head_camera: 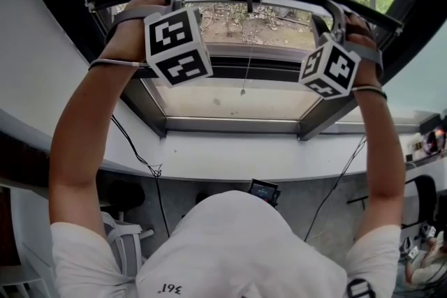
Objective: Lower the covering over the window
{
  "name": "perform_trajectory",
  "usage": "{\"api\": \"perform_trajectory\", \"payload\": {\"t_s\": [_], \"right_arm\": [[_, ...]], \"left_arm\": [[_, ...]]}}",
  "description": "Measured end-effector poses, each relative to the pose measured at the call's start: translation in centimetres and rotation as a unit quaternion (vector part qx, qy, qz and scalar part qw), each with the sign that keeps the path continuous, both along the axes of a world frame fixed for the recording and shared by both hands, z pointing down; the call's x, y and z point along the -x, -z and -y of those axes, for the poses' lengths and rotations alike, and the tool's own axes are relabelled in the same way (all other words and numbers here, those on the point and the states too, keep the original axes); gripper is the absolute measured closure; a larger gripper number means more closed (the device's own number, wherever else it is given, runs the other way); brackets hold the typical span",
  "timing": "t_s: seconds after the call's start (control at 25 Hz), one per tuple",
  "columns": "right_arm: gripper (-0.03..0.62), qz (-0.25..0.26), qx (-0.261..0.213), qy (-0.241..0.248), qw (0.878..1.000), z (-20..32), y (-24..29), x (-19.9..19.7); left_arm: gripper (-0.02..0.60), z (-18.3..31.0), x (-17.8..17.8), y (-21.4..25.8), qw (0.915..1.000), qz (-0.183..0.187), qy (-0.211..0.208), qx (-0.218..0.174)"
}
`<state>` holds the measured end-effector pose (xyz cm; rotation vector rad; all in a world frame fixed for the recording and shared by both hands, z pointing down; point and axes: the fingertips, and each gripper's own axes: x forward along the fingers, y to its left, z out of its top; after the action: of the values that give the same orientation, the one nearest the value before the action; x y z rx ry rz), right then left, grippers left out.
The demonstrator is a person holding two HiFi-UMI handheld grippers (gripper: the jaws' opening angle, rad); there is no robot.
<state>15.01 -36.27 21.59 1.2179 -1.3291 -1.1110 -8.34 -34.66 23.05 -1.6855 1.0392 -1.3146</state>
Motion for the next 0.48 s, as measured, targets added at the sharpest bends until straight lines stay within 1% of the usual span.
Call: {"api": "perform_trajectory", "payload": {"t_s": [0.24, 0.36, 0.48], "right_arm": [[0.422, -0.031, 0.04, -0.01, 0.999, -0.1, -3.5, -0.1], [0.422, -0.034, 0.051, -0.008, 0.998, -0.1, -5.1, -0.1], [0.422, -0.03, 0.055, -0.008, 0.998, 0.0, -5.6, -0.2]], "left_arm": [[0.364, -0.2, -0.1, -3.2, 0.9996, 0.004, 0.001, 0.027], [0.364, -0.2, 0.0, -4.7, 0.9993, 0.004, 0.002, 0.037], [0.364, -0.1, -0.1, -5.2, 0.9991, 0.007, 0.004, 0.042]]}}
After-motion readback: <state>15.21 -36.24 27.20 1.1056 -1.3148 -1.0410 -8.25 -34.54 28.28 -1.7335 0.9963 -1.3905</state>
